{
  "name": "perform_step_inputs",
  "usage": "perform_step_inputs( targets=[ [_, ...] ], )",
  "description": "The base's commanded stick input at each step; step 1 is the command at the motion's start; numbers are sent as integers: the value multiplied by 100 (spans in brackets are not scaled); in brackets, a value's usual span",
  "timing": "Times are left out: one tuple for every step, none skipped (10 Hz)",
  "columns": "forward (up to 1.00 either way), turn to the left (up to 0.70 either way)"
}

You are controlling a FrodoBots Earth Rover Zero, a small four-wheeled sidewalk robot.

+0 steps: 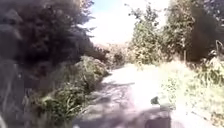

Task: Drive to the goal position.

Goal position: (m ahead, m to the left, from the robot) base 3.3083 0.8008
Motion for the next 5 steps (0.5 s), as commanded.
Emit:
perform_step_inputs(
  targets=[
    [100,0],
    [100,0],
    [100,0],
    [100,0],
    [100,0]
  ],
)
